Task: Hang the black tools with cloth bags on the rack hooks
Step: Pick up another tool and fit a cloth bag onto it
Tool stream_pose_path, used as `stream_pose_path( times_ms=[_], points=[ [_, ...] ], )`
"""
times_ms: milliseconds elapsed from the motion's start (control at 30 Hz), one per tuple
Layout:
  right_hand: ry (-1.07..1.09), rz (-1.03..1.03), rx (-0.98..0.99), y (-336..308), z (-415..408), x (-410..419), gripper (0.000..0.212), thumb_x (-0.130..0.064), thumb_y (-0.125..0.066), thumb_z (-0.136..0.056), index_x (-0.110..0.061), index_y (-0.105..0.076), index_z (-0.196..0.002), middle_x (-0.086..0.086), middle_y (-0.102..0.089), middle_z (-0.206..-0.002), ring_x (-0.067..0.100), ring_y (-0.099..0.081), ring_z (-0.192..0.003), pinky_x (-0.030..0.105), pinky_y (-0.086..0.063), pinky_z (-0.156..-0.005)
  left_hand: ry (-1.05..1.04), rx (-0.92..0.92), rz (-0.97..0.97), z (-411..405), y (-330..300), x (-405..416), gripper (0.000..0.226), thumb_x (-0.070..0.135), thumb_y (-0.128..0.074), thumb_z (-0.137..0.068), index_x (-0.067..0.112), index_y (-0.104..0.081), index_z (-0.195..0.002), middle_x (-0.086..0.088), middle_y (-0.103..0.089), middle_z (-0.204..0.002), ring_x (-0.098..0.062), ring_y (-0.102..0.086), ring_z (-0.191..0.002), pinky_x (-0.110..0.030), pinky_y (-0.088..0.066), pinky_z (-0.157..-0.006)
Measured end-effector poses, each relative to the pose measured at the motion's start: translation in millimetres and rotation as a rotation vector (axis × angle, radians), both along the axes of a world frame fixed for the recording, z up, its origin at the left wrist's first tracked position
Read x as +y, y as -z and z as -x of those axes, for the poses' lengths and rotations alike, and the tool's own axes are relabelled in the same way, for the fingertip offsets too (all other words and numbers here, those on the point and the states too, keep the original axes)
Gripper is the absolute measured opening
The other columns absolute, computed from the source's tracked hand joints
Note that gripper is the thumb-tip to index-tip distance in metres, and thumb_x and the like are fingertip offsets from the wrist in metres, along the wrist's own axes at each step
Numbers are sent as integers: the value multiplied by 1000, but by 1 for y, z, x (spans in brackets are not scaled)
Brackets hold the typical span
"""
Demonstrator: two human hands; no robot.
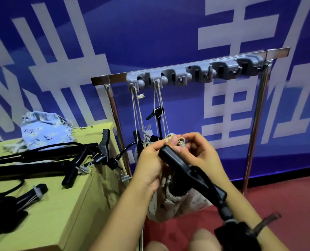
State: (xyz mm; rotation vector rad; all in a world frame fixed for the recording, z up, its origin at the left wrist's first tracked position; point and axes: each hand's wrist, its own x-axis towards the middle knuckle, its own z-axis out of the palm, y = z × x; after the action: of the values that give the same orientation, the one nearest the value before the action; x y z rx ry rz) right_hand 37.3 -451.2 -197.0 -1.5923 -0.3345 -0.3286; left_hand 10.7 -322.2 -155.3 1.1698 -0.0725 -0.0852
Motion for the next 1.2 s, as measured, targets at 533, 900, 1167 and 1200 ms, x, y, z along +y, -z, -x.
stream_pose_path(
  times_ms=[533,900,1167,1200],
  points=[
    [-138,-984,367,-16,-1,-49,18,-16,-69,-74,-18,-57,-62,-7,-56,-53,6,-55,-49,22,-46,-60,-451,-32,200,2,13,72,19,12,-44,-93,11,-63,-89,2,-63,-60,-3,-37,-43,-15,-22,-39],
    [-234,-882,39,-10,-3,-33,68,-27,-89,-45,-32,-67,-109,-16,-59,-127,1,-69,-73,9,-50,-54,-868,-590,-137,17,9,58,64,-7,-58,-85,36,-38,-129,5,-48,-137,-4,-48,-127,-26,-42,-104],
    [102,-347,46,-18,-15,-54,108,-62,-69,-61,-17,-22,-147,-11,-34,-145,10,-66,-103,14,-53,-69,-619,-382,-301,17,8,98,57,49,-38,-84,25,-37,-136,2,-42,-145,-6,-56,-118,-30,-41,-104],
    [93,-526,114,-19,-18,-59,116,-74,-64,-55,-14,-23,-146,-3,-36,-146,14,-70,-95,18,-55,-66,-600,-336,-129,19,4,105,61,56,-35,-79,21,-44,-128,-5,-53,-137,-12,-64,-107,-32,-48,-97]
  ],
)
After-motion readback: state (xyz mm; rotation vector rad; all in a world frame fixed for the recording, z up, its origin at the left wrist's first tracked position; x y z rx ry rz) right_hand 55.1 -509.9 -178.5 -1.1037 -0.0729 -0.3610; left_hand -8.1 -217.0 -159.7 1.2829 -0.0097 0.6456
